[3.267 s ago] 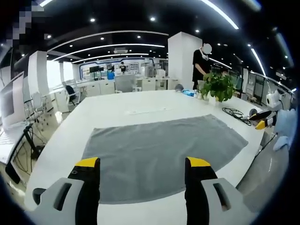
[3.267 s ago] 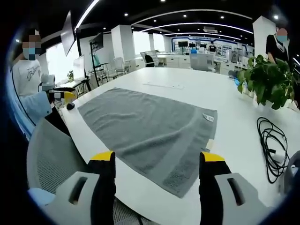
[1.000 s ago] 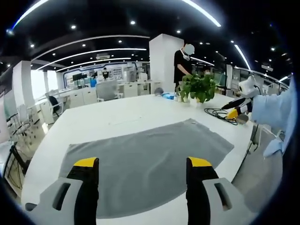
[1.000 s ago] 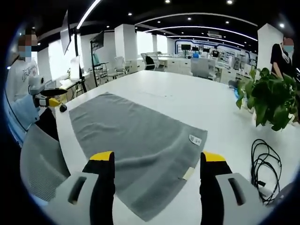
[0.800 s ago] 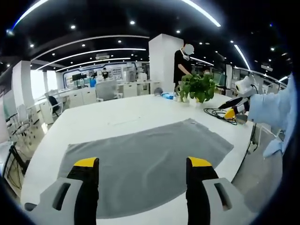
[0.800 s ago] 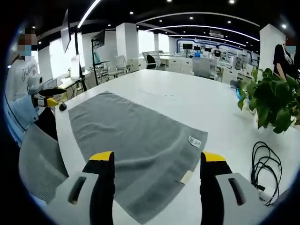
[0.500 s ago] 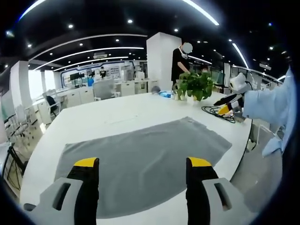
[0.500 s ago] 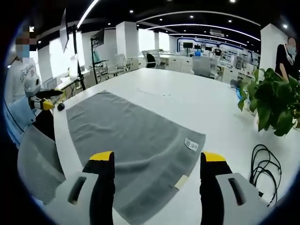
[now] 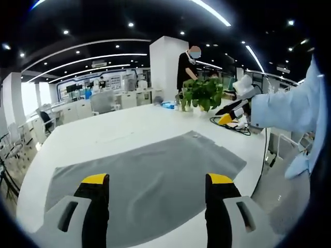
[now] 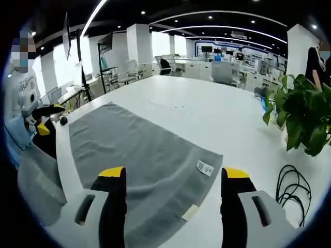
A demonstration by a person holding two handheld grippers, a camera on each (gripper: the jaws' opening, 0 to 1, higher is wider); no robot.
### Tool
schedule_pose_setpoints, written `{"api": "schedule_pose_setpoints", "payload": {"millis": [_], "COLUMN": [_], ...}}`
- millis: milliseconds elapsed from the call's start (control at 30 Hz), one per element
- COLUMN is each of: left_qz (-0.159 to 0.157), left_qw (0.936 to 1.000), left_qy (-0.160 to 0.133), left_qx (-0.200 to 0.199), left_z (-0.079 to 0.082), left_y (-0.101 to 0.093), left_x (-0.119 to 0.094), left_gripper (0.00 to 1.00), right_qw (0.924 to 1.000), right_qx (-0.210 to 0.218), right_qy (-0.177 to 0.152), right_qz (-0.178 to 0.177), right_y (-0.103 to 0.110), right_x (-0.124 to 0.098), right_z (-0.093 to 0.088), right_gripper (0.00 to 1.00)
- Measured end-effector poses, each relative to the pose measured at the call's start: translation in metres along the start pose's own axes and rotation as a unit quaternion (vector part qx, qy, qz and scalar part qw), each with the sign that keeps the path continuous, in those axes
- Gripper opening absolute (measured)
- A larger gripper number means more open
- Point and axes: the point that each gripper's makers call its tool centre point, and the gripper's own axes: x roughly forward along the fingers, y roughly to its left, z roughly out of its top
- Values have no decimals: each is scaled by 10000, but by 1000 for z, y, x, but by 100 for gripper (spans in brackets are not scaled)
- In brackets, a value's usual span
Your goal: Fold the towel on the table until its edges align and the towel forms a compact rectangular stack.
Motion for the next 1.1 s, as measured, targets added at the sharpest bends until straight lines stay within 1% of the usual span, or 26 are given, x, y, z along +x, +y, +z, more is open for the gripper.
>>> {"api": "schedule_pose_setpoints", "payload": {"millis": [300, 400, 500, 800, 1100], "left_qz": [-179, -239, -288, -471, -552], "left_qw": [9998, 9996, 9994, 9986, 9981], "left_qy": [-55, -54, -66, -74, -124], "left_qx": [104, 134, 168, 237, 243], "left_z": [10, 14, 16, 23, 28], "left_y": [-31, -43, -50, -84, -105], "left_x": [24, 30, 35, 57, 71], "left_gripper": [78, 78, 78, 78, 78], "right_qw": [9999, 9998, 9997, 9995, 9992], "right_qx": [-160, -182, -220, -298, -362], "right_qy": [-47, -66, -79, -69, -66], "right_qz": [17, 21, 34, 119, 152], "right_y": [-28, -31, -34, -49, -59], "right_x": [13, 15, 15, 27, 35], "right_z": [17, 22, 27, 36, 44], "right_gripper": [74, 74, 74, 74, 74]}}
